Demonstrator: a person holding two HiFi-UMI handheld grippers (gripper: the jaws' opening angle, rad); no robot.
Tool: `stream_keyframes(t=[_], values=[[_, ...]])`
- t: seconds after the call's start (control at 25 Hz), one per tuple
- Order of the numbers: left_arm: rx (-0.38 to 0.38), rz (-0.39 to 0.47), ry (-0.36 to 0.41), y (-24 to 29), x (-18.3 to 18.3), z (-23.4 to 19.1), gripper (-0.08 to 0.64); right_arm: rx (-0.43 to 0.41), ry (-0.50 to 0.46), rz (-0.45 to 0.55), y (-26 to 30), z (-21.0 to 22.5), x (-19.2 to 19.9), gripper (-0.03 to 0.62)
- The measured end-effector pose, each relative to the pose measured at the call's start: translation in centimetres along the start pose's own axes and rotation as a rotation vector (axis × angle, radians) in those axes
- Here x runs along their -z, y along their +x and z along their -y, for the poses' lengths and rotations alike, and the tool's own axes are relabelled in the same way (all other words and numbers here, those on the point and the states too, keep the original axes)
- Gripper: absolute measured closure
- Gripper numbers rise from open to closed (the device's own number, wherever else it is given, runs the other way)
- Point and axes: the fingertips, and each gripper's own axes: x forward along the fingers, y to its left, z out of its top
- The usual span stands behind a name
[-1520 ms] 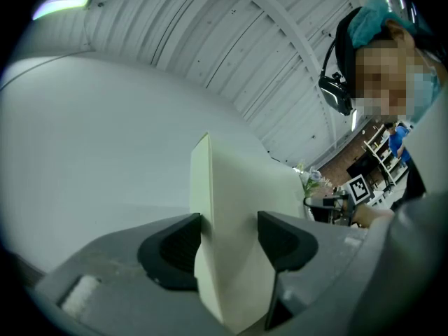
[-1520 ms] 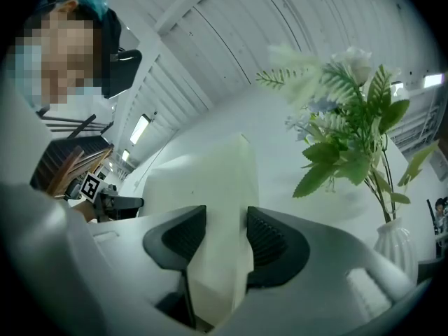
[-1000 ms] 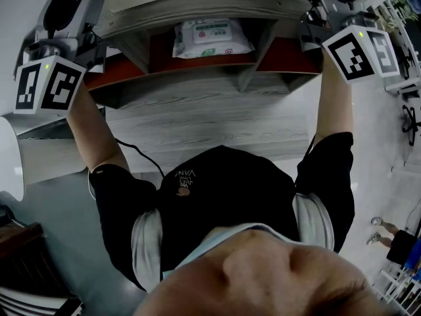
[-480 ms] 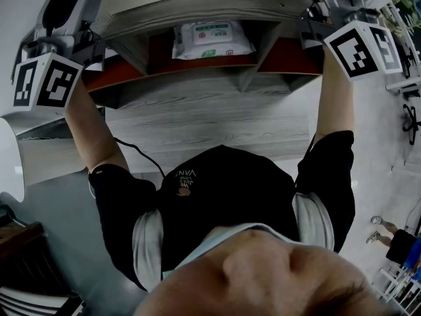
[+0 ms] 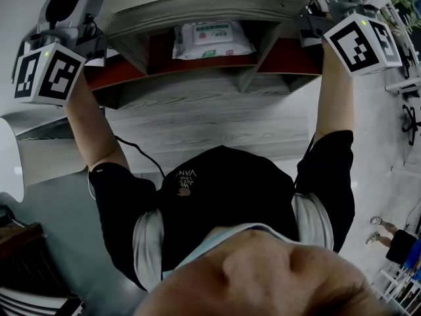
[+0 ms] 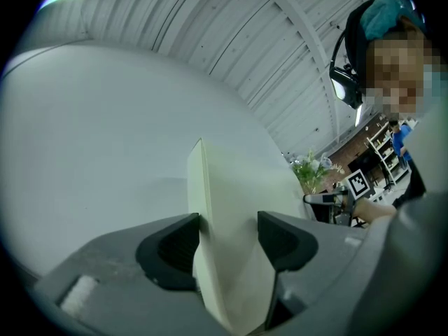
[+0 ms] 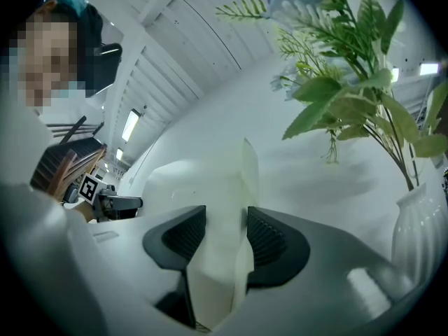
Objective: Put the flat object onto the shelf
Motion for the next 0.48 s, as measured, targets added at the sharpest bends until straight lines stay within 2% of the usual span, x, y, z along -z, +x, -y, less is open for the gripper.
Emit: stream_keyframes(t=[0.48], values=[[-0.008, 0.022, -0.016, -0.60, -0.13, -0.19, 0.281, 0.003, -0.006, 0.014, -0.20, -0.11, -0.19, 0.409]])
